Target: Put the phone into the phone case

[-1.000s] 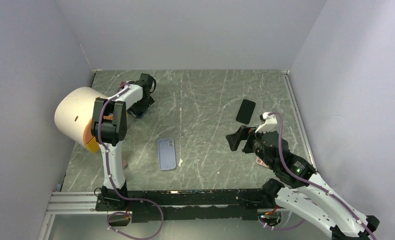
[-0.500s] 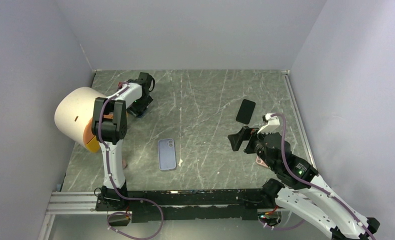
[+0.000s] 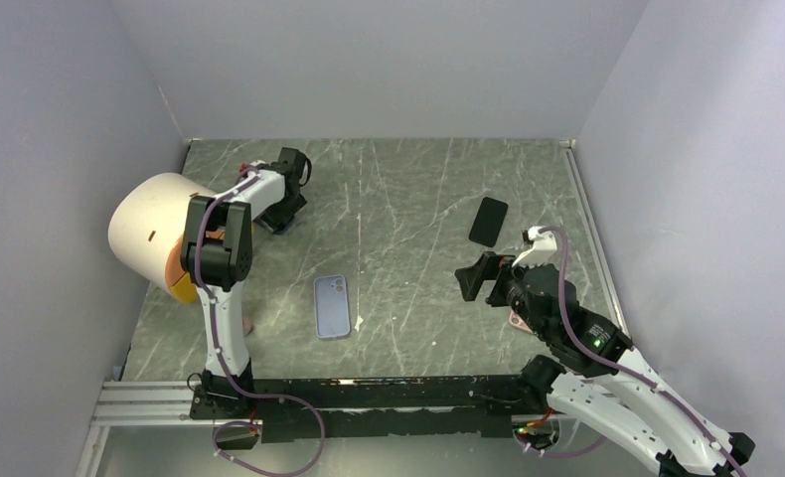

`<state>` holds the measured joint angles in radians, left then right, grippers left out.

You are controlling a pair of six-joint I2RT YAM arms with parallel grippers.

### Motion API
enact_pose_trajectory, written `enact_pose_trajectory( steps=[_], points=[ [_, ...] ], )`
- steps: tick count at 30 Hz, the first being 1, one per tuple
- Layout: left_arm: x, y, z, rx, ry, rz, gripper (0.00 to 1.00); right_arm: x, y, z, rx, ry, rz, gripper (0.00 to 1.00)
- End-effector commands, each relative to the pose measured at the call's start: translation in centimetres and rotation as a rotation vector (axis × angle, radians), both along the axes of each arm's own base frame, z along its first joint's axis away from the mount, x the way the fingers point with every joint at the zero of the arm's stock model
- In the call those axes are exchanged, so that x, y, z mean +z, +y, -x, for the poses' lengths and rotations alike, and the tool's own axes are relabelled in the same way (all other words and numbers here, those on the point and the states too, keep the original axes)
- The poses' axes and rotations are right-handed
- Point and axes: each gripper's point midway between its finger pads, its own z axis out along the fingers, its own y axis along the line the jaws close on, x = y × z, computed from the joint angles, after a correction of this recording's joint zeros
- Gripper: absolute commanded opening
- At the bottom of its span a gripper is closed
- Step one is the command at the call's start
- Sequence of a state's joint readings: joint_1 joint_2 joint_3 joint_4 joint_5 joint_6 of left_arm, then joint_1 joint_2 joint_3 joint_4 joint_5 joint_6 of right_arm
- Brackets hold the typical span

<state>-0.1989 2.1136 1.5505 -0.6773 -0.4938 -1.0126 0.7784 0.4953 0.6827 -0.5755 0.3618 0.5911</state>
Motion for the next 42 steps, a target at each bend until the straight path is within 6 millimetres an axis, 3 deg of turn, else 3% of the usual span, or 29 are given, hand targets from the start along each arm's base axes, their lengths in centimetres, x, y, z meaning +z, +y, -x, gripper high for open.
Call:
enact_pose_trajectory(
  steps=[1,12,23,30,35,38,42],
  points=[
    [-2.7,-4.5,4.9,-0.166,0.174,0.067,0.67,1.1,0.0,-0.1,-0.014,-0.023,-0.047,0.99],
    [-0.4,-11.9,9.1,-0.414,0.171,0.071,0.64,-0.3,-1.0,-0.4,-0.124,0.057,-0.062,0.98],
    [-0.2,-18.1,15.6,-0.612,0.182,0.196,0.63,-0.4,1.0,-0.9,-0.104,0.106,-0.125,0.98],
    [0.6,-20.9,16.1,-0.775,0.133,0.265,0.62,-0.5,3.0,-1.6,-0.060,0.138,-0.131,0.97],
    [1.3,-22.5,16.4,-0.845,0.078,0.351,0.59,0.3,4.3,-3.5,-0.046,0.183,-0.078,0.95],
    [1.4,-23.0,16.6,-0.872,0.060,0.378,0.58,0.9,5.4,-4.9,-0.019,0.173,-0.136,0.91],
    [1.4,-23.4,16.9,-0.893,0.082,0.398,0.57,-0.4,7.5,-6.8,0.062,0.255,-0.302,0.79]
  ],
)
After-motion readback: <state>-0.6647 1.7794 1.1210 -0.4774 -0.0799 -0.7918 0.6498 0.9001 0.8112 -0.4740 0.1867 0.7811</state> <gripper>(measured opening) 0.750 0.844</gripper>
